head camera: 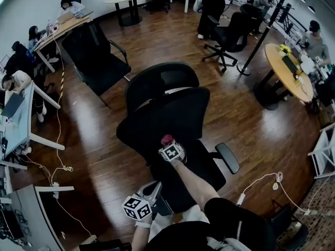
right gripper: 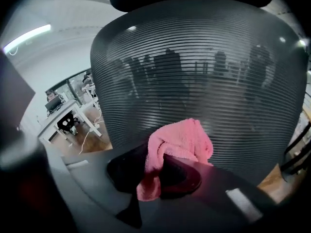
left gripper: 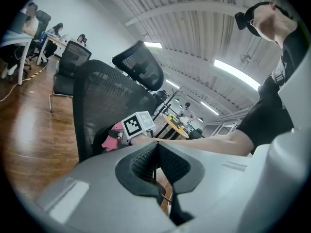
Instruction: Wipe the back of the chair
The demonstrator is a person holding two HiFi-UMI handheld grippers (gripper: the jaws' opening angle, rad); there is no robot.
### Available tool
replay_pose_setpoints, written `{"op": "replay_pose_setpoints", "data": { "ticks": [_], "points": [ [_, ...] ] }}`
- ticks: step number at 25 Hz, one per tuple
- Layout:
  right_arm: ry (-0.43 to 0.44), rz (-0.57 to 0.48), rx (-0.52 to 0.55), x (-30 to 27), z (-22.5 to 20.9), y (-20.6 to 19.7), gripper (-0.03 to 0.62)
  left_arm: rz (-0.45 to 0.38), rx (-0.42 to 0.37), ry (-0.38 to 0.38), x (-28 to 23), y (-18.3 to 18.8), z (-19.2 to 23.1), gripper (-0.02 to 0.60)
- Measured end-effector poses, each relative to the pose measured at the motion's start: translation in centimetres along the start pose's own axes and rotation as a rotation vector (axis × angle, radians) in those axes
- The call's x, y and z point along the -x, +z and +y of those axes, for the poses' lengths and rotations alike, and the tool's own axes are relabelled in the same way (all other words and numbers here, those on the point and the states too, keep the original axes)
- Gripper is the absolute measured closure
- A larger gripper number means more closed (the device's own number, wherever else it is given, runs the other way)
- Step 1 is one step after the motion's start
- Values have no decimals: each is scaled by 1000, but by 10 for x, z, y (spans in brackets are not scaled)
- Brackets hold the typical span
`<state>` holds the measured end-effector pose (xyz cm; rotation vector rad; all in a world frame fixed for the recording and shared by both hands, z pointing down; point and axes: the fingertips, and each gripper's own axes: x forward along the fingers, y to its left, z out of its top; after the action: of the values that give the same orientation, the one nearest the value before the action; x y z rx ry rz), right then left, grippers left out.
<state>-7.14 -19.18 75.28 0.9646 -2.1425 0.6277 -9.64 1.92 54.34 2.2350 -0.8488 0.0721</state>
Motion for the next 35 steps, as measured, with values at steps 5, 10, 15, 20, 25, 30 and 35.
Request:
{"op": "replay_pose_setpoints", "data": {
  "ticks": [5, 10, 15, 20, 25, 30, 35],
  "points": [
    [105, 3, 97, -16, 75, 11, 549, -3, -11, 8, 15, 5, 11, 589],
    [166, 18, 185, -29, 122, 19, 549, -18, -11, 30, 29, 19, 24, 591],
    [330, 42, 253, -33, 176, 9, 549, -13, 9, 46, 34, 16, 29, 591],
    [523, 71, 425, -34, 223, -13, 549, 9, 9, 40, 23, 13, 28, 590],
    [375, 38, 277, -41, 151, -9, 549, 25, 10, 46, 9, 12, 22, 589],
    [329, 42, 310, -30, 95, -13, 545, 62, 8, 38, -12, 6, 8, 589],
    [257, 33, 246, -13, 28, -24, 545, 90, -6, 26, -40, 3, -8, 589]
  ]
}}
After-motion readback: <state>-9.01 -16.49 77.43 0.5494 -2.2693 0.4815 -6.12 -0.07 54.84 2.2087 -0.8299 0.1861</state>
